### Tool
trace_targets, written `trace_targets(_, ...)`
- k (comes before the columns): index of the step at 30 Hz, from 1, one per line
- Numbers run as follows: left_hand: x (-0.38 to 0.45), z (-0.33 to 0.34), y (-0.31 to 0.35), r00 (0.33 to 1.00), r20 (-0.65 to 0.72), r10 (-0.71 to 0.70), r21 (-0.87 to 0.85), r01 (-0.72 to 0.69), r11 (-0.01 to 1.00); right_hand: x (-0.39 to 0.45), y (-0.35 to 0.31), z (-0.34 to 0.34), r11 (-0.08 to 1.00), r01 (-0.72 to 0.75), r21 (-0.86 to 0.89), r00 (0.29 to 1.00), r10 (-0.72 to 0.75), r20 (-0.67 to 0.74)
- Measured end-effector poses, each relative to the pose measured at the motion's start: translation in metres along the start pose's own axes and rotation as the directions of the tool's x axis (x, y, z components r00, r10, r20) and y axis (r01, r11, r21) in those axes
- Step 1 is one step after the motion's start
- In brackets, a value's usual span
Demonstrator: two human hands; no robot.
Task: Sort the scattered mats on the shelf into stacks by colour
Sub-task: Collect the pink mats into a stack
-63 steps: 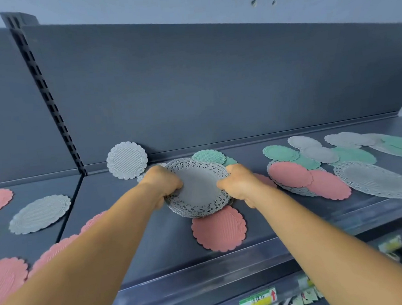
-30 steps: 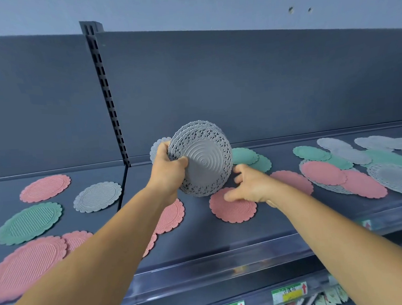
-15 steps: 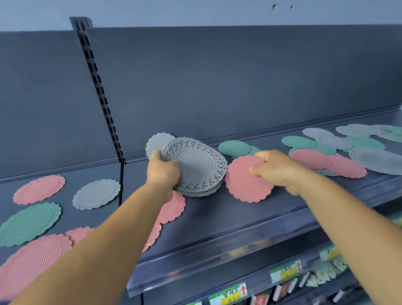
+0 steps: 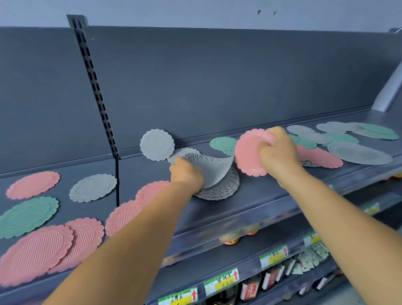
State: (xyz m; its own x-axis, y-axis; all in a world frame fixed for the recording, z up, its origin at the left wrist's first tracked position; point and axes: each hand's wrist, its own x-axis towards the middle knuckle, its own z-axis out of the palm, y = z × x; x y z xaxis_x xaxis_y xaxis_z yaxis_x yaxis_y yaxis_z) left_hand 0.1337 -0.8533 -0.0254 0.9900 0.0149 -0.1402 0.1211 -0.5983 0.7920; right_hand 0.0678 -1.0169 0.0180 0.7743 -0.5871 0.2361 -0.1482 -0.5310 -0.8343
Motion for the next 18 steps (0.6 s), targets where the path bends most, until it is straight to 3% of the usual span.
trace_targets(2,-0.004,-0.001,0.0,1.0,-0.009,0.027,0.172,-0.025,0.985,-0.001,-0.007,0.001,0.999,0.03,0.017,0.999,-0.029,-0.044)
trace_targets(5,-0.008,-0.01,-0.009,0.992,0.001,0.123,0.455,-0.11,0.883,-0.001,-0.019,0.005,0.993,0.11,0.042,0.992,-0.107,-0.067)
trace_targets(10,-0.013,-0.034,-0.027,0.973,0.074,0.218,0.546,-0.222,0.808,-0.007,-0.029,0.03,0.993,0.087,0.084,0.975,-0.102,0.198)
trace_targets(14,-0.018,-0.069,-0.05,0.982,0.032,0.187,0.622,-0.166,0.765,-0.017,-0.031,0.056,0.996,0.016,0.091,0.919,-0.051,0.39)
trace_targets(18,-0.039,-0.104,-0.066,0.99,0.093,0.102,0.674,-0.138,0.725,-0.03,-0.04,0.083,0.995,0.046,0.094,0.848,-0.089,0.522)
